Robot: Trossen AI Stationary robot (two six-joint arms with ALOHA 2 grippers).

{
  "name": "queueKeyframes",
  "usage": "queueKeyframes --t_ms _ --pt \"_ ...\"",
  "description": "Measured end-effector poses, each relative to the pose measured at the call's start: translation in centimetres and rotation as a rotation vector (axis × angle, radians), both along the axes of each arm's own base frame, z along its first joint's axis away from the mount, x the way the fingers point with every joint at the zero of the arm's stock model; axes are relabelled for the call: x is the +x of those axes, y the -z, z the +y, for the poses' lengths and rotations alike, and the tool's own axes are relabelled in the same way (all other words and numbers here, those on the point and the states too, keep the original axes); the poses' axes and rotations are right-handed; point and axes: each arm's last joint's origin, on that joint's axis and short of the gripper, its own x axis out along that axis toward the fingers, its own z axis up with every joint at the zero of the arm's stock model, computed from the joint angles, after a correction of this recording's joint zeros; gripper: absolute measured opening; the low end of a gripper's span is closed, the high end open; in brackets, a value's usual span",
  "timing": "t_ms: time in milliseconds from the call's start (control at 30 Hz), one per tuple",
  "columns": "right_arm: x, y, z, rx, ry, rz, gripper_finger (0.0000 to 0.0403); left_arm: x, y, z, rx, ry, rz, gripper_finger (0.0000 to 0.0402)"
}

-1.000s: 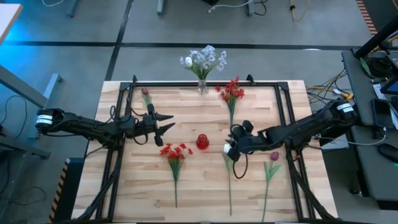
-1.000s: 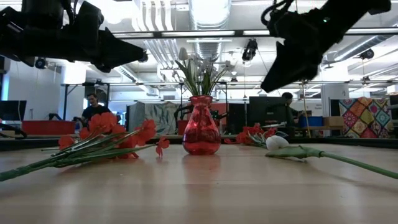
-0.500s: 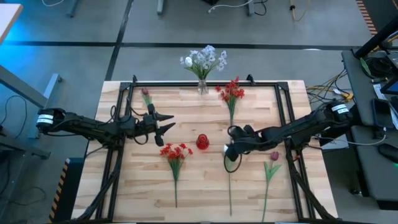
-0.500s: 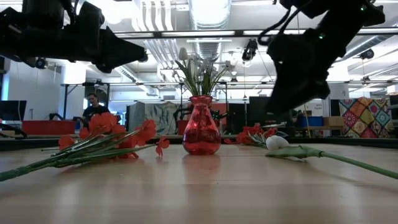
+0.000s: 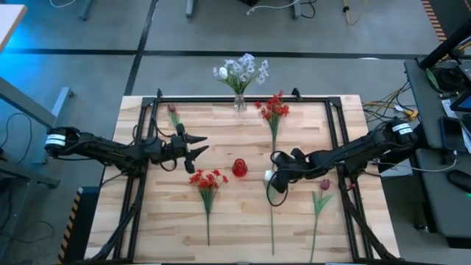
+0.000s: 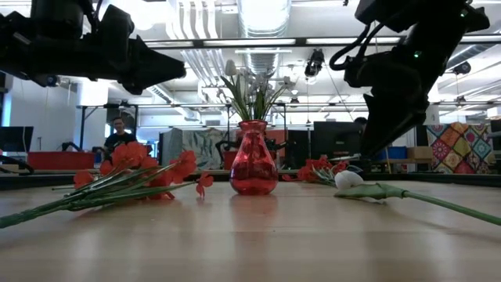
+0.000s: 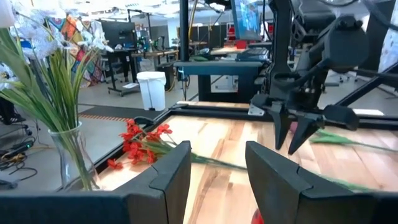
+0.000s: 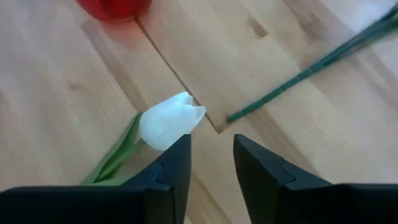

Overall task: Sort flowers into vase by color
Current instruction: Put the white tulip flower into the transparent vase

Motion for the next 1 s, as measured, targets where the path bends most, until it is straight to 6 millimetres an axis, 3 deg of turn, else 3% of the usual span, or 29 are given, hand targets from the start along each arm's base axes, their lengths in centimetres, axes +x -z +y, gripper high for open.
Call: queueKeyframes --t_ms 233,600,767,1000 --pt "-0.2 0.2 0.5 0.066 0.113 -0.007 0.0087 0.4 0.0 0.0 0.000 0.000 -0.007 0.0139" --pt "0.0 1.5 1.8 0.132 0.195 -0.004 0.0179 0.6 0.4 0.0 0.001 0.000 0.014 0.0139" --pt "1.4 2.6 3.3 0.147 0.211 0.019 0.0203 0.6 0.4 0.0 0.002 0.000 0.014 0.0139" --pt "4.3 3.0 5.4 0.155 0.195 0.038 0.0197 0.6 0.4 0.0 0.004 0.000 0.015 0.0139"
